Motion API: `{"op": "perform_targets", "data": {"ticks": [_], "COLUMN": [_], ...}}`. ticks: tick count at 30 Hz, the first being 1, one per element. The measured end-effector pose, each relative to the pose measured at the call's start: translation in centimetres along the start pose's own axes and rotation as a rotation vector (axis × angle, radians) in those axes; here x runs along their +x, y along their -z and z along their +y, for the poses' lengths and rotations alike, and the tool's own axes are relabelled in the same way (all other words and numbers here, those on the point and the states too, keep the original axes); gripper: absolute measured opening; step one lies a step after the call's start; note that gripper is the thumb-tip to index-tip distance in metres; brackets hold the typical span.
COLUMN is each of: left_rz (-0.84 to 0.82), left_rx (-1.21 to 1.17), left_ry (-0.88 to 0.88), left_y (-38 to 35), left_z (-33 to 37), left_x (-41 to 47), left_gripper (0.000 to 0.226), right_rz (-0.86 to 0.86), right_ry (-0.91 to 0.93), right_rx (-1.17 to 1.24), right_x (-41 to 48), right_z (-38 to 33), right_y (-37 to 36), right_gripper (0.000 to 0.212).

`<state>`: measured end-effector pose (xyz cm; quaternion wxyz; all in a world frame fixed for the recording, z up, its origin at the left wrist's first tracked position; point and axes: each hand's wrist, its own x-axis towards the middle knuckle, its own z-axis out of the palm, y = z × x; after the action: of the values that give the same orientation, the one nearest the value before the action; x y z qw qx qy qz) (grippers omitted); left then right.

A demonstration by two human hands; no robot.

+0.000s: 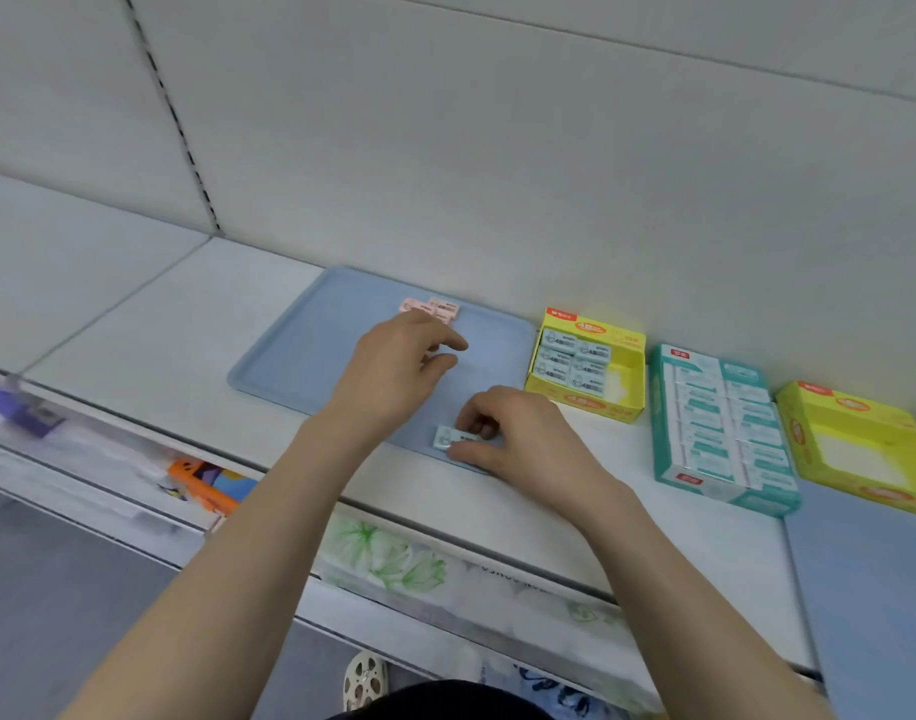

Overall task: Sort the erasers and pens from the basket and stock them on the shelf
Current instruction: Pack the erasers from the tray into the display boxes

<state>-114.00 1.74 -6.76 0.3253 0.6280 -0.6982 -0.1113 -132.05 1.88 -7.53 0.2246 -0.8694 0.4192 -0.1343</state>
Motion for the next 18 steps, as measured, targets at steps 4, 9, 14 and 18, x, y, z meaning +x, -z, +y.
{"op": "perform_targets", "data": {"ticks": [4, 9, 14, 18], "left_rz": [-0.011, -0.092, -0.234, -0.242], "left_rx": [0.002, -0.028, 0.003, 0.023], "left_ry": [-0.009, -0.058, -0.077, -0.068], "left_y": [-0.5, -2.5, -5.6, -6.7], "left_z": [0.8, 2.6, 4.7, 4.5], "left_x": [0.8, 2.4, 4.0, 4.3], "left_gripper": [0.019, 0.023, 0.039, 0.039], "right_rz": [0.003, 0.362, 0.370, 0.339], "right_ry": [-0.046, -0.266, -0.387, -0.347], "right_rx": [0.126, 0.182, 0.135, 0.004], "right_x": [-0.3, -0.3, 1.4, 2.4], "right_z": [0.5, 4.6, 7.6, 7.6], "right_y": [0.9, 4.7, 6.1, 5.1], "right_gripper": [0.013, 0.009, 0.009, 0.020]}}
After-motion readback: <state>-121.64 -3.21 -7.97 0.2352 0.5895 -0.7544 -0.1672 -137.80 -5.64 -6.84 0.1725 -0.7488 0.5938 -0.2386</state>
